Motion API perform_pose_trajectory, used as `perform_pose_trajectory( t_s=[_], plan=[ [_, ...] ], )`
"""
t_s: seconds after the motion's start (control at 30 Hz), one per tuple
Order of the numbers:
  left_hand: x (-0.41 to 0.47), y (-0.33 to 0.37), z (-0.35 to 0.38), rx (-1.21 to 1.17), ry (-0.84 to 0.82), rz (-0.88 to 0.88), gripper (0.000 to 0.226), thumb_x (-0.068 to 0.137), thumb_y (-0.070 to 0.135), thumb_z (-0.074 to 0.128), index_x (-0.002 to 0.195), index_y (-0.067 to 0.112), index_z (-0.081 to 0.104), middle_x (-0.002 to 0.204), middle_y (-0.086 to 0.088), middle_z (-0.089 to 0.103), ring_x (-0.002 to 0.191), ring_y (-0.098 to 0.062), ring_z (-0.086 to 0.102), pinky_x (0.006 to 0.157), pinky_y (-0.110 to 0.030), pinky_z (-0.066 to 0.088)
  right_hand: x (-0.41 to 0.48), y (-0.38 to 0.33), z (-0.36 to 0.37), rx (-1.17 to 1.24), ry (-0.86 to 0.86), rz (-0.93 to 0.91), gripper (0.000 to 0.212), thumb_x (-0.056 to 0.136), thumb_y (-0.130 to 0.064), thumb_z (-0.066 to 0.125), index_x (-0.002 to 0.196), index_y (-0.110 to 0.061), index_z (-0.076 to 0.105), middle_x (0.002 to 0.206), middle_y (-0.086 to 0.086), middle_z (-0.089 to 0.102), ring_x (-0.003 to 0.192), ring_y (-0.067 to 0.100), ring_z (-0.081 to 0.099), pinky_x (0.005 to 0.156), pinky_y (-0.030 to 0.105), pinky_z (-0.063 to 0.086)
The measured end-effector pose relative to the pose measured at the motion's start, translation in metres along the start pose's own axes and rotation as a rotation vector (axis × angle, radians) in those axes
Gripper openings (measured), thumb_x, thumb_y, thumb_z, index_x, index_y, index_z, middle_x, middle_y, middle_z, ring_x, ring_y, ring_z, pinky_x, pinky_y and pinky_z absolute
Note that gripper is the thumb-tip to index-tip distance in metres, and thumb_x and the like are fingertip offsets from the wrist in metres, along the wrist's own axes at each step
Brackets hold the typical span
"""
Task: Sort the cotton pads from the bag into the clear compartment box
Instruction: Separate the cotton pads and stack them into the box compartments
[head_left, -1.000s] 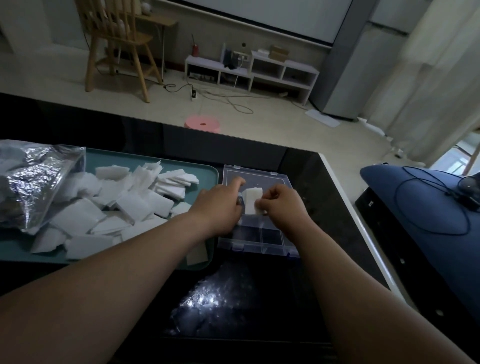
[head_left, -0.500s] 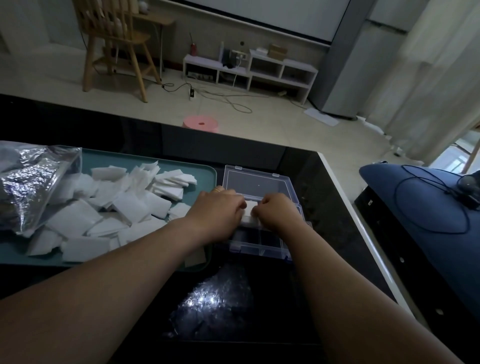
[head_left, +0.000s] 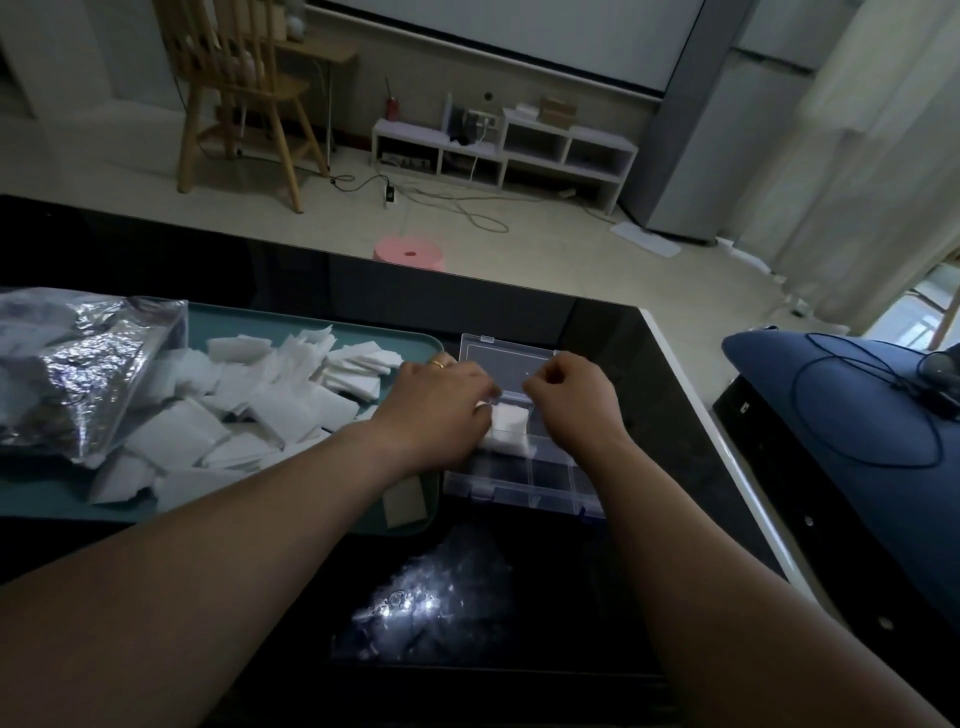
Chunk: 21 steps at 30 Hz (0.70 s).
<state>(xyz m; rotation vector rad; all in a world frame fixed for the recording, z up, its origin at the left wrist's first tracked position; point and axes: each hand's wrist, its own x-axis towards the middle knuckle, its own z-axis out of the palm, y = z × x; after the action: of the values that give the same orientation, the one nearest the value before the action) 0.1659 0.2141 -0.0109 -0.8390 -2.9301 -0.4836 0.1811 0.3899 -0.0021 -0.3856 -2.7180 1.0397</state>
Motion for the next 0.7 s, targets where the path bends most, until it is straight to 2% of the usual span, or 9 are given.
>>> perform_pose_trajectory(
  t_s=[0.17, 0.27, 0.37, 0.43, 0.5, 0.57, 0.63, 0.7],
  plan=[
    [-0.016, -0.025, -0.025, -0.020, 0.035, -0.077, 0.035, 0.101, 0.030, 0.045, 0.133, 0.034, 0.061, 0.142, 0.006, 0.057, 0.133, -0.024, 0.046, 0.103, -0.047, 0.036, -0.012, -0.020, 0.003, 0.152, -0.070, -0.022, 0.016, 0.104, -0.021, 0.056, 0.106, -0.017, 0.072, 0.093, -0.001, 0.073, 0.089, 0.017, 0.070, 0.086, 0.041, 0.060],
    [-0.027, -0.050, -0.051, -0.115, 0.129, -0.141, 0.036, 0.101, 0.024, 0.047, 0.133, 0.031, 0.061, 0.140, 0.001, 0.058, 0.129, -0.025, 0.049, 0.106, -0.047, 0.041, -0.020, -0.034, 0.011, 0.187, -0.088, -0.039, 0.023, 0.107, -0.021, 0.051, 0.115, -0.019, 0.072, 0.097, -0.001, 0.074, 0.093, 0.019, 0.071, 0.085, 0.040, 0.060],
    [-0.040, -0.087, -0.078, -0.254, 0.290, -0.247, 0.035, 0.098, 0.013, 0.050, 0.127, 0.023, 0.065, 0.129, -0.003, 0.063, 0.119, -0.026, 0.058, 0.102, -0.049, 0.048, -0.025, -0.054, 0.023, 0.159, -0.081, -0.095, 0.021, 0.105, -0.022, 0.052, 0.114, -0.021, 0.071, 0.099, -0.002, 0.073, 0.092, 0.018, 0.070, 0.086, 0.042, 0.059],
    [-0.050, -0.109, -0.084, -0.298, 0.327, -0.325, 0.033, 0.095, 0.009, 0.052, 0.121, 0.020, 0.067, 0.123, -0.005, 0.064, 0.114, -0.027, 0.062, 0.099, -0.047, 0.050, -0.028, -0.066, 0.031, 0.124, -0.088, -0.133, 0.020, 0.103, -0.021, 0.054, 0.113, -0.022, 0.071, 0.100, -0.004, 0.074, 0.091, 0.017, 0.069, 0.082, 0.036, 0.057],
    [-0.064, -0.130, -0.087, -0.286, 0.262, -0.386, 0.031, 0.094, 0.009, 0.054, 0.120, 0.021, 0.066, 0.121, -0.006, 0.064, 0.111, -0.029, 0.062, 0.097, -0.045, 0.051, -0.030, -0.082, 0.048, 0.059, -0.123, -0.190, 0.019, 0.103, -0.022, 0.055, 0.114, -0.023, 0.070, 0.100, -0.005, 0.073, 0.083, 0.013, 0.067, 0.067, 0.026, 0.051],
    [-0.074, -0.144, -0.083, -0.233, 0.142, -0.407, 0.034, 0.093, 0.013, 0.057, 0.125, 0.023, 0.062, 0.125, -0.005, 0.062, 0.113, -0.028, 0.060, 0.097, -0.044, 0.050, -0.032, -0.094, 0.068, -0.001, -0.186, -0.258, 0.020, 0.103, -0.023, 0.056, 0.119, -0.025, 0.068, 0.102, -0.004, 0.072, 0.075, 0.009, 0.064, 0.059, 0.023, 0.044],
    [-0.080, -0.154, -0.079, -0.178, 0.090, -0.407, 0.039, 0.093, 0.017, 0.059, 0.131, 0.024, 0.058, 0.134, -0.004, 0.059, 0.120, -0.026, 0.057, 0.100, -0.043, 0.048, -0.031, -0.106, 0.087, -0.060, -0.234, -0.306, 0.026, 0.102, -0.023, 0.057, 0.127, -0.025, 0.064, 0.108, -0.005, 0.071, 0.079, 0.006, 0.062, 0.063, 0.020, 0.043],
    [-0.080, -0.160, -0.078, -0.135, 0.090, -0.402, 0.043, 0.093, 0.022, 0.061, 0.135, 0.026, 0.056, 0.140, -0.002, 0.056, 0.126, -0.025, 0.054, 0.103, -0.043, 0.046, -0.025, -0.111, 0.102, -0.096, -0.235, -0.314, 0.037, 0.100, -0.020, 0.060, 0.137, -0.026, 0.057, 0.125, -0.003, 0.067, 0.101, 0.011, 0.064, 0.080, 0.026, 0.050]
  ],
)
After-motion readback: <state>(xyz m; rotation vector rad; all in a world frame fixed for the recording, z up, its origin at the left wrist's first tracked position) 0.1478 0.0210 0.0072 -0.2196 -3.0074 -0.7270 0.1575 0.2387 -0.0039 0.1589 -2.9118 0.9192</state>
